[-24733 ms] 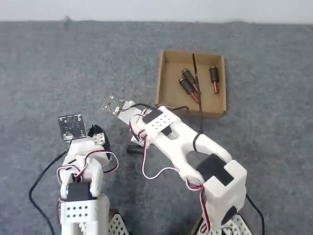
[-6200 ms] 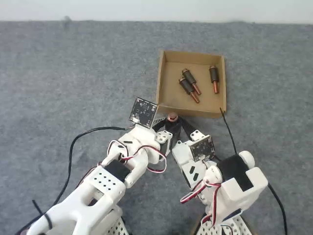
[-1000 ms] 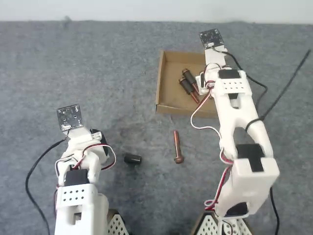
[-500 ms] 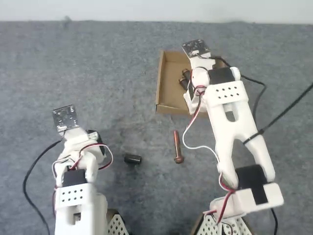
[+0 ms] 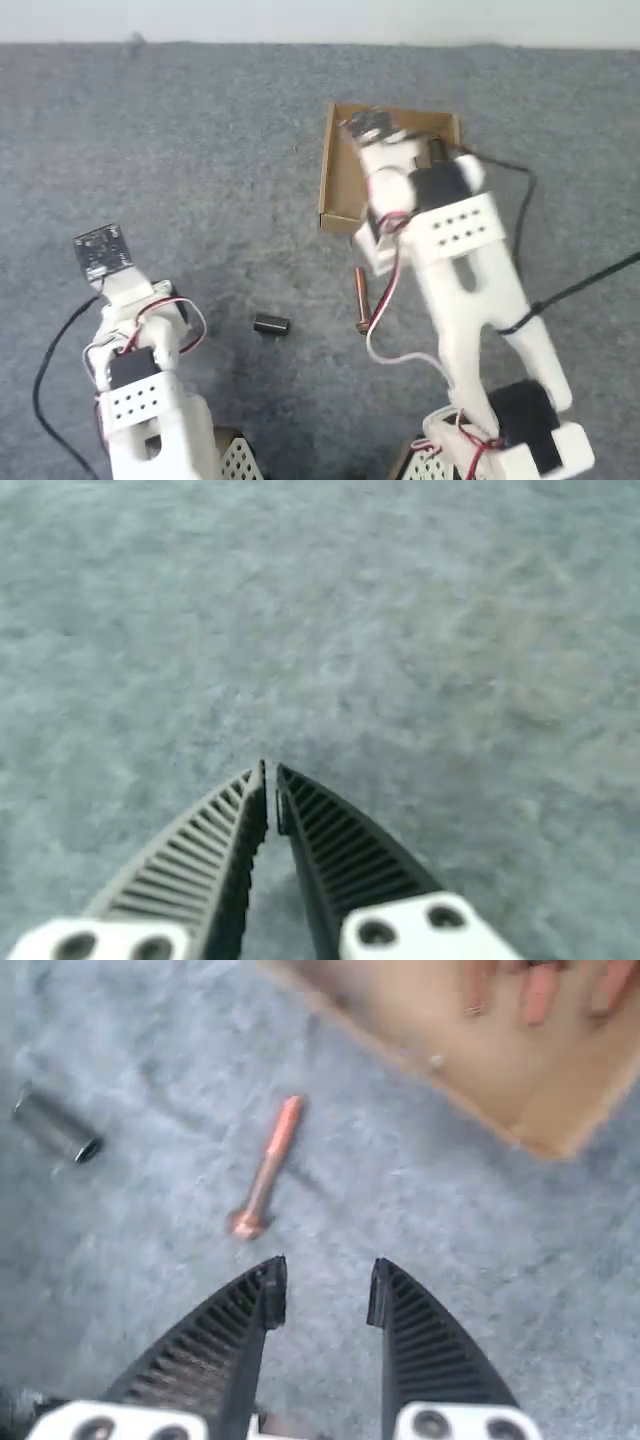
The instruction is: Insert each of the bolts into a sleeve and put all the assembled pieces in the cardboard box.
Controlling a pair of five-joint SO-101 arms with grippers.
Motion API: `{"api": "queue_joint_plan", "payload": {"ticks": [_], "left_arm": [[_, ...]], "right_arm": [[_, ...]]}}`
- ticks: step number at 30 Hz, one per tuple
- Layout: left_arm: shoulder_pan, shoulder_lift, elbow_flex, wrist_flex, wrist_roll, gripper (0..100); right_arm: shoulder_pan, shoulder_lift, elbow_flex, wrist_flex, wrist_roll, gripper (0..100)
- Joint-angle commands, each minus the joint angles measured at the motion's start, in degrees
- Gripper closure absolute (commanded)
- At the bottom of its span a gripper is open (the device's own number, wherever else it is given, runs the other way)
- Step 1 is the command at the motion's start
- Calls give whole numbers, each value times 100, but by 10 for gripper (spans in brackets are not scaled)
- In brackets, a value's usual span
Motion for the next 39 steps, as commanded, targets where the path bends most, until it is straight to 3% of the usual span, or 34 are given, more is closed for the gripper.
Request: {"api": "queue_joint_plan", "payload": {"ticks": [1, 9, 14, 19, 21, 31, 39], "left_arm": [[-299, -132, -391, 273, -484, 988], [-949, -132, -488, 615, -2374, 988], [-1046, -132, -505, 510, -1934, 988], [-1046, -132, -532, 457, -1591, 987], [-1046, -88, -611, 457, -1503, 987], [-1002, -70, -708, 475, -1433, 987], [-1029, -70, -848, 756, -1248, 987]], "right_arm": [[-699, -470, 422, -180, -70, 876], [-1921, -1297, 2084, -1596, -26, 876], [-2484, -1376, 2963, -2932, 26, 874], [-3152, -1253, 3437, -3890, 1099, 872], [-3292, -1165, 3464, -4110, 1125, 872], [-3319, -207, 3437, -4954, 1512, 871], [-3301, 453, 2963, -4980, 1670, 871]]}}
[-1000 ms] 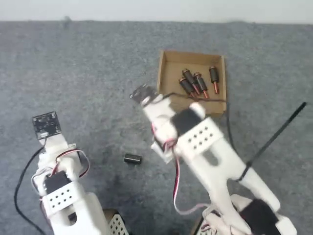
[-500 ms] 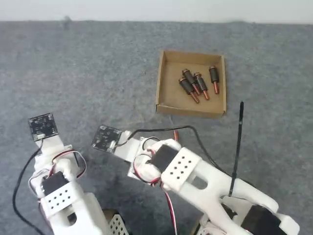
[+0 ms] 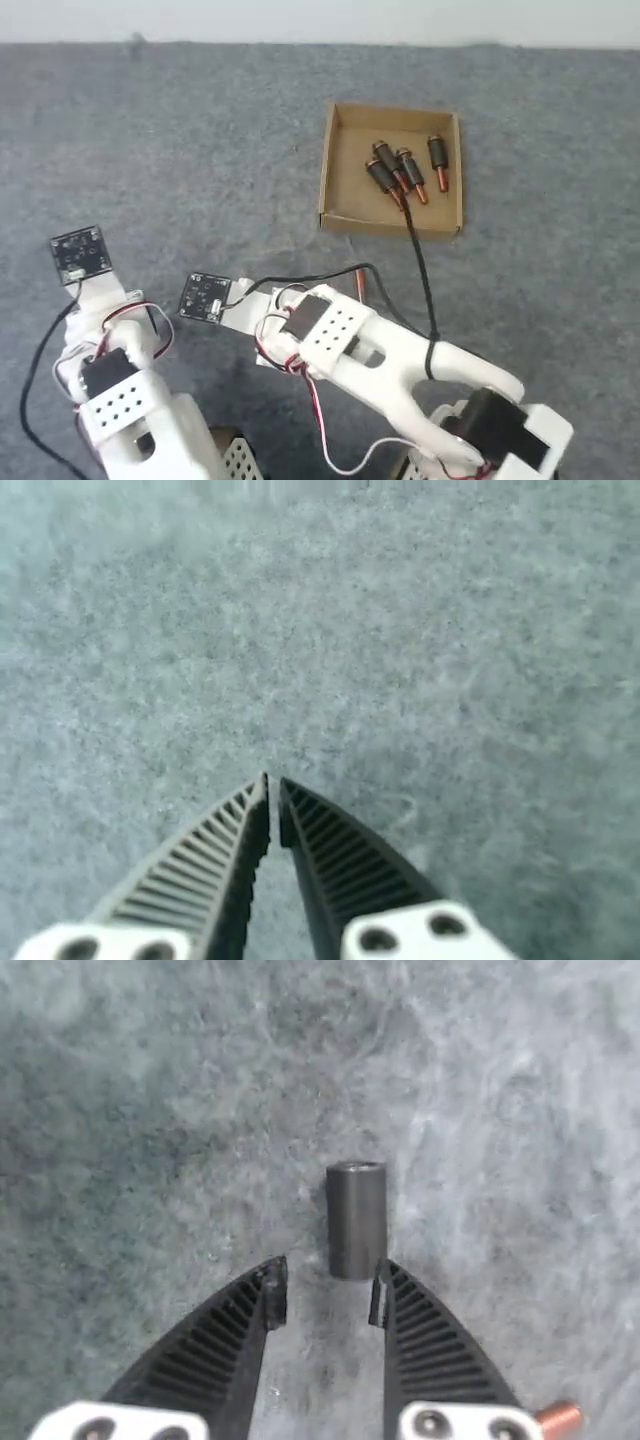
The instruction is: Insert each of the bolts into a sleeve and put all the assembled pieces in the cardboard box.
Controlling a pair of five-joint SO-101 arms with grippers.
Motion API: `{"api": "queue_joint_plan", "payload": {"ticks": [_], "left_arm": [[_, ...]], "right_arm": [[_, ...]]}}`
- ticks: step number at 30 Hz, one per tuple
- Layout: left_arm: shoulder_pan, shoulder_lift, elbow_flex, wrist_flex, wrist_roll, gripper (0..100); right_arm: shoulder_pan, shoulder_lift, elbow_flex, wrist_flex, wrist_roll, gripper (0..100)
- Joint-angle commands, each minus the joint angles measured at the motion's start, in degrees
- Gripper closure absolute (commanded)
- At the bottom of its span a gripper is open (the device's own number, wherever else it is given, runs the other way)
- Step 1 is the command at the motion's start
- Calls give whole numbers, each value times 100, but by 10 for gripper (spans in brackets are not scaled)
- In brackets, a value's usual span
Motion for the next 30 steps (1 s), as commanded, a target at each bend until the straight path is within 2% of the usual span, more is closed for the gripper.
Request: {"api": "queue_joint_plan", "payload": {"ticks": [1, 6, 16, 22, 30], "left_arm": [[-18, -70, -321, 44, 141, 983], [-18, 422, -637, 299, 167, 955], [-264, 3270, -2000, 18, 167, 956], [-273, 3393, -2079, 9, 167, 956], [-273, 3402, -2053, -79, 167, 955]], "right_arm": [[-31, 92, -422, -92, 237, 871], [-13, 426, -668, -101, 281, 871], [127, 576, -668, -462, 440, 875], [127, 664, -484, -743, 448, 876], [127, 1481, -914, -725, 484, 876]]}}
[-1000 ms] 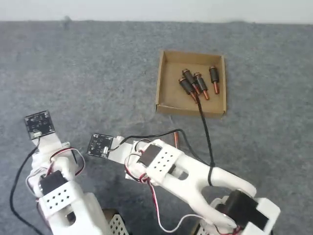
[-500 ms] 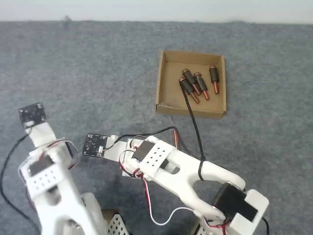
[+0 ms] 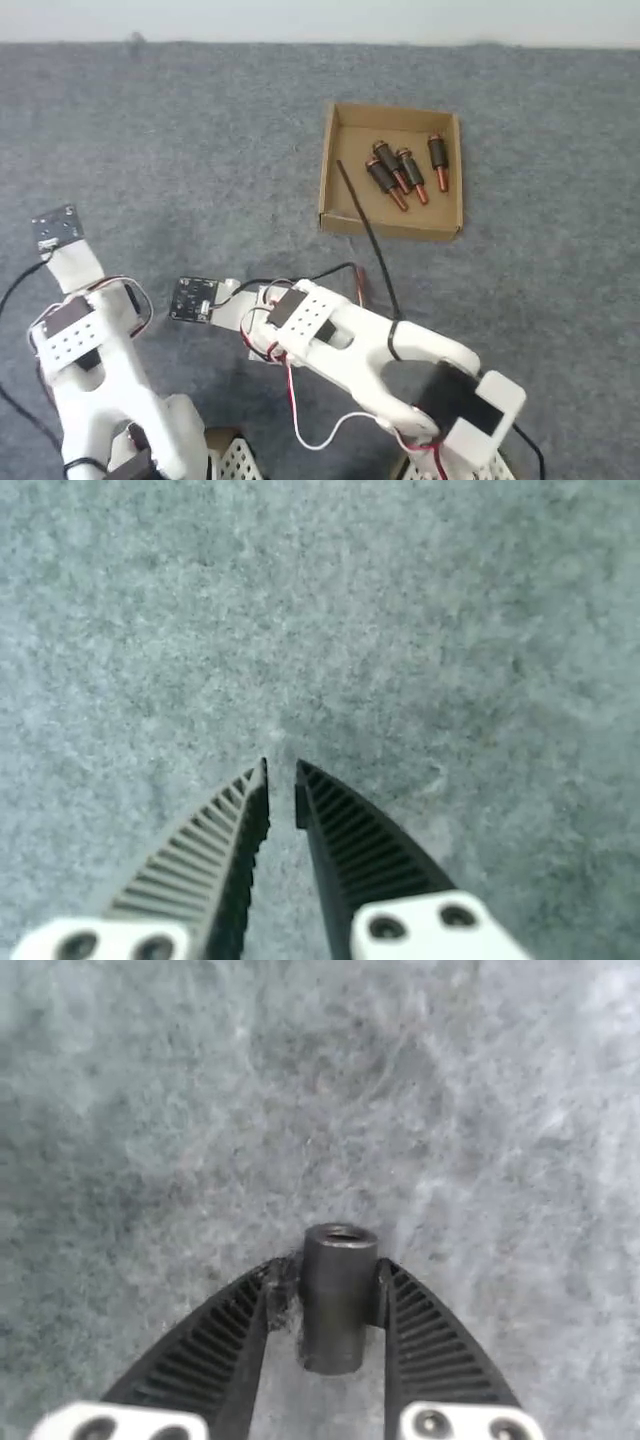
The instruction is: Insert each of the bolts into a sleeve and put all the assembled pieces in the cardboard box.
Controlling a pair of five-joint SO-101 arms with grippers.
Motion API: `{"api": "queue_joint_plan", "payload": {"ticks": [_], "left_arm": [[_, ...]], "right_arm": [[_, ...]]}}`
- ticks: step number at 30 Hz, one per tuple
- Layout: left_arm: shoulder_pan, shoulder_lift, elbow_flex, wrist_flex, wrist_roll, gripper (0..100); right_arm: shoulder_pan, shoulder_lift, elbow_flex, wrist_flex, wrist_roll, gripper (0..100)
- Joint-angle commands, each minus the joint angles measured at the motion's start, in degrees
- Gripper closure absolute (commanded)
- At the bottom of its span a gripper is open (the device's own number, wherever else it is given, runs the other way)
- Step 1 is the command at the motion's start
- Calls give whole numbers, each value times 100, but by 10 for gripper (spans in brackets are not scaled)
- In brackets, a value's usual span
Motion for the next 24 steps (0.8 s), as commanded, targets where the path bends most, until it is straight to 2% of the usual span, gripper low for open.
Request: {"api": "queue_joint_plan", "payload": {"ticks": [1, 4, 7, 12, 18, 24], "left_arm": [[-9, 18, -242, -158, 35, 955], [-18, 18, -242, -158, 35, 955], [-18, 18, -242, -167, 35, 955], [9, 35, -233, -185, 35, 956], [176, 18, -75, -422, 26, 956], [273, 18, -57, -440, 26, 956]], "right_arm": [[92, 92, -369, -31, 79, 876], [101, 180, -545, 154, 62, 886], [101, 391, -730, 207, 44, 992], [110, 497, -985, 576, 26, 995], [664, 136, -1143, 901, 9, 992], [1349, -1042, -1222, 1903, -695, 992]]}}
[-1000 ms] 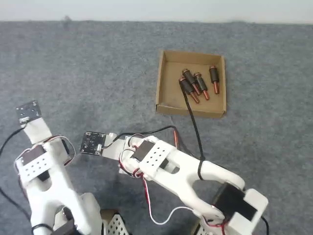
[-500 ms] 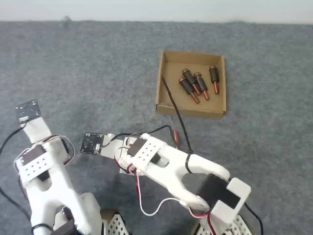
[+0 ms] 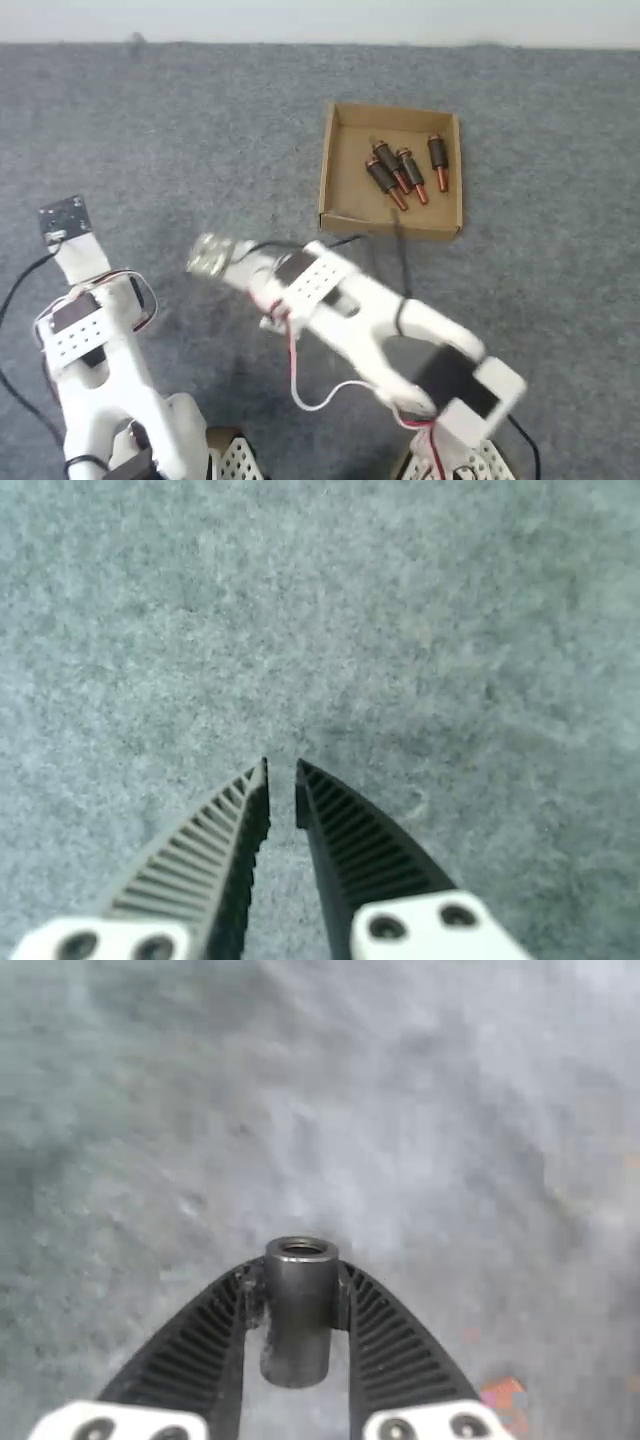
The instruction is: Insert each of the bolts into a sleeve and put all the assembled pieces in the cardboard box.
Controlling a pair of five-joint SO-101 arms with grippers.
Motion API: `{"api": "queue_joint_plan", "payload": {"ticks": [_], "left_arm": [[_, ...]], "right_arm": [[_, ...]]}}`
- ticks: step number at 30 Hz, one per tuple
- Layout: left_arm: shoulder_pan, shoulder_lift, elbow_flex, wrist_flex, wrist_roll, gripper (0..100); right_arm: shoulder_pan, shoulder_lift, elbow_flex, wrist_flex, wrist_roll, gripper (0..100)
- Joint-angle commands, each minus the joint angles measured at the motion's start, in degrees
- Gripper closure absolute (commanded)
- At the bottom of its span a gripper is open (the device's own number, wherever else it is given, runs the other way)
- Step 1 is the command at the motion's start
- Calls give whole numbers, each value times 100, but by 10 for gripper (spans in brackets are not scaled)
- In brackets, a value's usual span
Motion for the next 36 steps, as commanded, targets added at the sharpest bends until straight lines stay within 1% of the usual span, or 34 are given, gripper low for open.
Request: {"api": "queue_joint_plan", "payload": {"ticks": [1, 4, 7, 13, 19, 25, 28, 36], "left_arm": [[53, 18, -57, -132, 44, 956], [53, 18, -57, -141, 44, 956], [53, 18, -57, -149, 44, 956], [211, 18, -48, -149, 26, 956], [237, 44, -48, -149, 18, 956], [237, 44, -48, -149, 18, 956], [237, 44, -48, -149, 35, 956], [264, 18, -48, -123, 53, 956]], "right_arm": [[523, -1103, -255, 523, -343, 992], [910, -1666, -53, 760, -624, 992], [1314, -2079, 273, 716, -800, 992], [2088, -2475, 677, 716, -1143, 992], [3152, -2510, 1143, 611, -1169, 992], [4462, -2536, 2259, -189, -1169, 992], [5015, -2536, 2593, -356, -1169, 992], [5947, -2563, 2936, -382, -1178, 992]]}}
